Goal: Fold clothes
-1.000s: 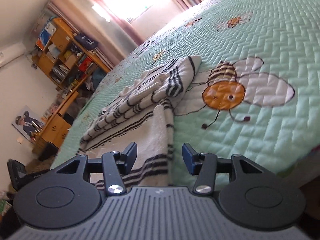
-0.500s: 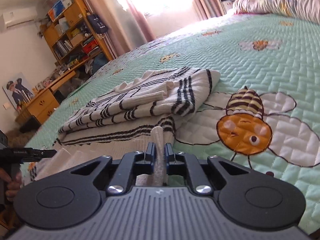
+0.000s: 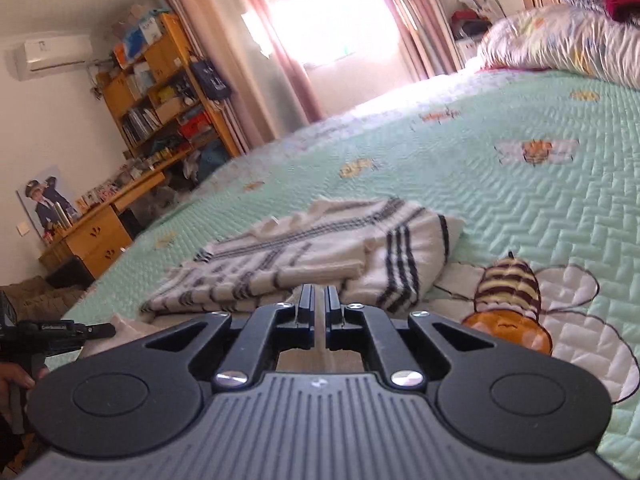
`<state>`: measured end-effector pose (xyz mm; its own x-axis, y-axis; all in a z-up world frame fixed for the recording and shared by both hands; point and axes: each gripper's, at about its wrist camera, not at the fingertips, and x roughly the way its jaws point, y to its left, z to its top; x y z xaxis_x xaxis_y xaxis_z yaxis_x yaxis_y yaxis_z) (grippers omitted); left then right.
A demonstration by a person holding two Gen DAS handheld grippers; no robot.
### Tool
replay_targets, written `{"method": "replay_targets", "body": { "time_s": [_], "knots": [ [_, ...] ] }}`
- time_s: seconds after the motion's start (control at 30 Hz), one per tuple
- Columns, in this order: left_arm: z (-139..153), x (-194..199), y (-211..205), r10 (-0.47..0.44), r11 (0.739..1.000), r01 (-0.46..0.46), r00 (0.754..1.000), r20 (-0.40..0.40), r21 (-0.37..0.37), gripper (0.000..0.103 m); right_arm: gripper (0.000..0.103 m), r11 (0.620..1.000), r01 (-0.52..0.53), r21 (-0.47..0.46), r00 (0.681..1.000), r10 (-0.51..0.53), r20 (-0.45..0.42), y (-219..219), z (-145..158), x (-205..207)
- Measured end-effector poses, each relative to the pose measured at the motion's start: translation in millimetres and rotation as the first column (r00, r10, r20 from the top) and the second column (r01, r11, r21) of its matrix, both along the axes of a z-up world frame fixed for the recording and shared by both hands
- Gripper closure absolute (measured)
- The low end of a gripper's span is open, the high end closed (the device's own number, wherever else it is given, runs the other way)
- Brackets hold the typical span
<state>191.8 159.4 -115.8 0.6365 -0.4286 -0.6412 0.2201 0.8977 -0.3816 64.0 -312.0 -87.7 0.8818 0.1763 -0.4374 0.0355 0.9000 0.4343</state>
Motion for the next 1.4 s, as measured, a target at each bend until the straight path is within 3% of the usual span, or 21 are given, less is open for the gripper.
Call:
{"method": "replay_targets", "body": {
  "time_s": [0.07,0.1,0.17,0.23,0.3,0.37,0.43,0.53,0.6,0.7,0.77,0.87,1.0,1.2,1.3,1.4],
  "knots": [
    [-5,0,6,0.014,0.998,-0.014,1.000,-0.008,-0.059,0.079,0.098,0.999,0.036,0.005,0.995,-0.036,-0.089,-8,-25,11],
    [-7,0,9,0.020,0.996,-0.021,1.000,-0.012,-0.090,0.072,0.098,0.998,0.052,0.021,0.993,-0.050,-0.104,-11,-31,10],
    [-3,-2,16,0.011,0.989,-0.014,1.000,-0.016,-0.150,0.049,0.096,0.994,0.079,0.073,0.993,-0.072,-0.093,-18,-34,1],
    [5,-13,18,0.021,0.994,-0.019,1.000,0.017,-0.112,0.030,0.093,0.994,0.075,0.078,0.996,-0.071,-0.054,-18,-25,-13],
    [13,-25,21,0.020,0.996,-0.016,0.999,0.044,-0.090,0.029,0.091,0.996,0.055,0.069,0.998,-0.054,-0.017,-17,-13,-28],
    [19,-40,24,0.011,0.996,-0.006,0.998,0.059,-0.088,0.029,0.080,0.998,0.015,0.055,1.000,-0.014,-0.003,-13,-2,-43],
    [22,-59,29,0.021,0.997,-0.016,0.998,0.057,-0.082,0.026,0.061,0.997,-0.005,0.078,1.000,0.007,-0.017,-14,1,-58],
    [16,-90,40,0.032,0.989,-0.030,0.999,0.009,-0.144,0.025,0.057,0.971,-0.015,0.238,0.996,0.035,-0.081,-29,-9,-81],
    [10,-111,47,0.060,0.983,-0.060,0.998,-0.009,-0.172,0.024,0.055,0.920,0.003,0.392,0.992,0.047,-0.116,-40,-24,-98],
    [0,-133,60,0.123,0.954,-0.133,0.991,-0.053,-0.269,0.020,0.048,0.798,0.045,0.600,0.985,0.064,-0.159,-54,-48,-123],
    [-8,-142,68,0.153,0.918,-0.178,0.983,-0.097,-0.354,0.019,0.046,0.712,0.075,0.698,0.983,0.066,-0.173,-54,-63,-133],
    [-11,-148,69,0.182,0.895,-0.228,0.971,-0.153,-0.384,0.019,0.037,0.623,0.082,0.778,0.982,0.082,-0.169,-49,-76,-134],
    [-14,-156,61,0.198,0.880,-0.260,0.961,-0.192,-0.397,0.017,0.036,0.632,0.095,0.769,0.973,0.104,-0.206,-33,-79,-128],
    [-22,-153,45,0.202,0.864,-0.283,0.953,-0.227,-0.417,0.014,0.035,0.624,0.087,0.777,0.977,0.100,-0.189,-21,-78,-116],
    [-20,-146,40,0.211,0.854,-0.304,0.944,-0.253,-0.423,0.014,0.035,0.643,0.086,0.761,0.977,0.094,-0.189,-19,-72,-110],
    [-13,-146,35,0.187,0.855,-0.274,0.955,-0.232,-0.440,0.015,0.039,0.661,0.058,0.749,0.984,0.088,-0.154,-15,-58,-111]
  ]
}}
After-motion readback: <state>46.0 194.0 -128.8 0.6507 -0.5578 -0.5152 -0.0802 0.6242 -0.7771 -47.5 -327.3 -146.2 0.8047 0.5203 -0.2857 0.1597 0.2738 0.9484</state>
